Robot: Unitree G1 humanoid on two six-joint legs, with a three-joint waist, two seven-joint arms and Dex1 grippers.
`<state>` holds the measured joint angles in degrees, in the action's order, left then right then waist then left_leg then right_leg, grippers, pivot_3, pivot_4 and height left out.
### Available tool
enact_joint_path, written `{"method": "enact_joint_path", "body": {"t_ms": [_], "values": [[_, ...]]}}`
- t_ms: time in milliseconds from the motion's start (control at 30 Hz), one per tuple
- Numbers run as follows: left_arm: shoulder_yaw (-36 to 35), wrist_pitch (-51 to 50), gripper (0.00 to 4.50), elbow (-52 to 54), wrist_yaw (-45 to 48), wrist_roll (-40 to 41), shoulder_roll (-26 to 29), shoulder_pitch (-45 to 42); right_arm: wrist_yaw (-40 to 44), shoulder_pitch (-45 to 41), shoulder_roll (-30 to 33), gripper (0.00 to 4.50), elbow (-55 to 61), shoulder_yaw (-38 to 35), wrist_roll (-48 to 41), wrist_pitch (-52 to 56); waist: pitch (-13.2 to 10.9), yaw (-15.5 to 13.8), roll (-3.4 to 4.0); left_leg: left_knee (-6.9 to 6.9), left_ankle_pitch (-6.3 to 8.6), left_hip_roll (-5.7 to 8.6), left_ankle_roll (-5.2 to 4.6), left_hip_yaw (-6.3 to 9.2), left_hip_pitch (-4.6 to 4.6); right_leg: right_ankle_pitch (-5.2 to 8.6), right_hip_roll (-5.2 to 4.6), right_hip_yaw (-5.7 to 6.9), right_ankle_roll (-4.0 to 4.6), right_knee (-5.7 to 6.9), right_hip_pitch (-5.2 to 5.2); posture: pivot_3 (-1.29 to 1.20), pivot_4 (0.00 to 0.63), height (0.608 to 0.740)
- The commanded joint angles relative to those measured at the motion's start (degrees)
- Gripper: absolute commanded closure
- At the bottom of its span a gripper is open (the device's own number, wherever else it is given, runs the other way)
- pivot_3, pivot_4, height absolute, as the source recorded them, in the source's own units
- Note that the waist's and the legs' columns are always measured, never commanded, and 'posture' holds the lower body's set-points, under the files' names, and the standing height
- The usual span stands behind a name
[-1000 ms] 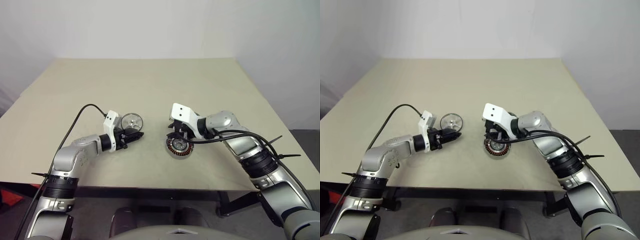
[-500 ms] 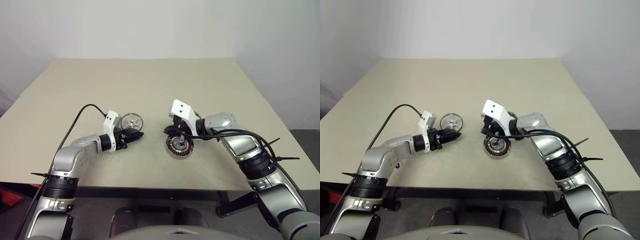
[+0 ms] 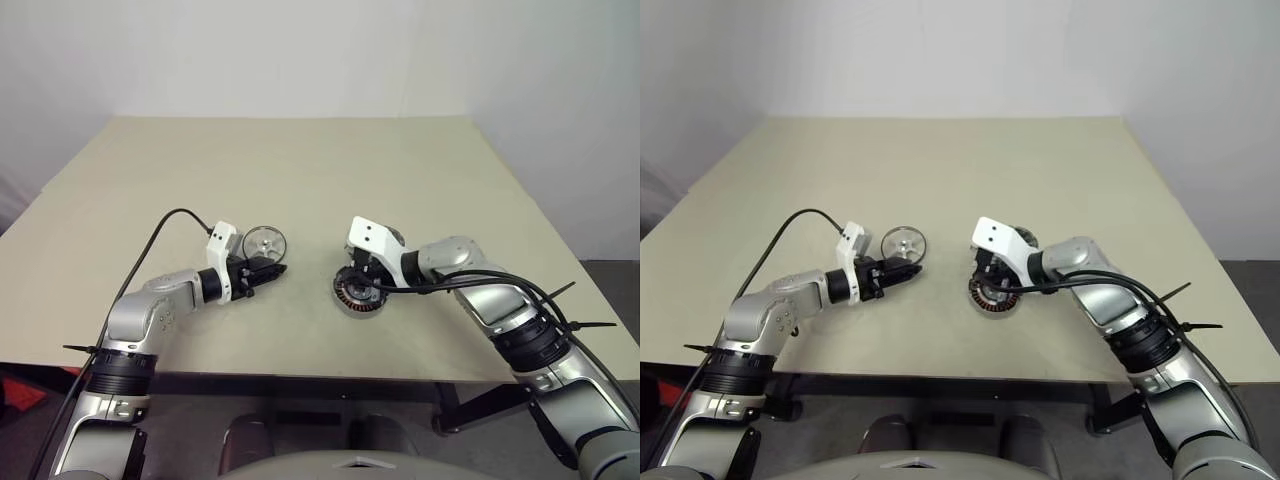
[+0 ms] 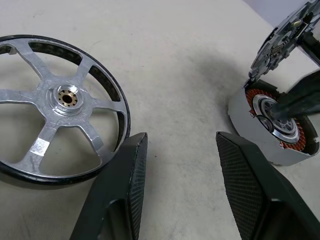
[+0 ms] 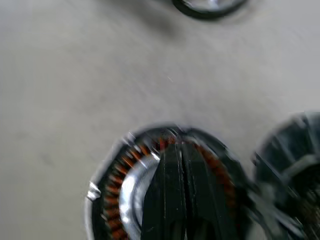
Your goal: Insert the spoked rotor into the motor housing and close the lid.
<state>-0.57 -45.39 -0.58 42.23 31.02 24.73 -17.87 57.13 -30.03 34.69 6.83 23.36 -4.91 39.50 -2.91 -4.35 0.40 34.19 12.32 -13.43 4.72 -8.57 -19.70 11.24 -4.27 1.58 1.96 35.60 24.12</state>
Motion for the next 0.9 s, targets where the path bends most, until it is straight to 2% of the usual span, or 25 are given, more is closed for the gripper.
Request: {"method": "enact_joint_path", "body": {"t_ms": [33, 900], "values": [[-0.5, 1.1, 2.18, 0.5, 0.6, -0.1, 0.1, -1.3, -0.3, -0.7, 0.2, 4.47, 0.1, -0.9, 0.4, -2.2, 0.0, 0.0, 0.0, 0.0, 0.0, 0.0, 0.0, 0.0, 0.0, 0.0, 0.0, 0.0, 0.0, 0.0, 0.0, 0.0, 0.0, 0.74], [-0.6, 1.1, 2.18, 1.2, -0.2, 0.0, -0.5, -0.1, 2.7, 1.1, 1.7, 4.47, 3.4, 0.7, 1.4, -4.6, 0.0, 0.0, 0.0, 0.0, 0.01, 0.01, -0.01, 0.0, -0.02, 0.0, -0.01, 0.0, 0.0, -0.02, 0.0, 0.0, 0.0, 0.74]]}}
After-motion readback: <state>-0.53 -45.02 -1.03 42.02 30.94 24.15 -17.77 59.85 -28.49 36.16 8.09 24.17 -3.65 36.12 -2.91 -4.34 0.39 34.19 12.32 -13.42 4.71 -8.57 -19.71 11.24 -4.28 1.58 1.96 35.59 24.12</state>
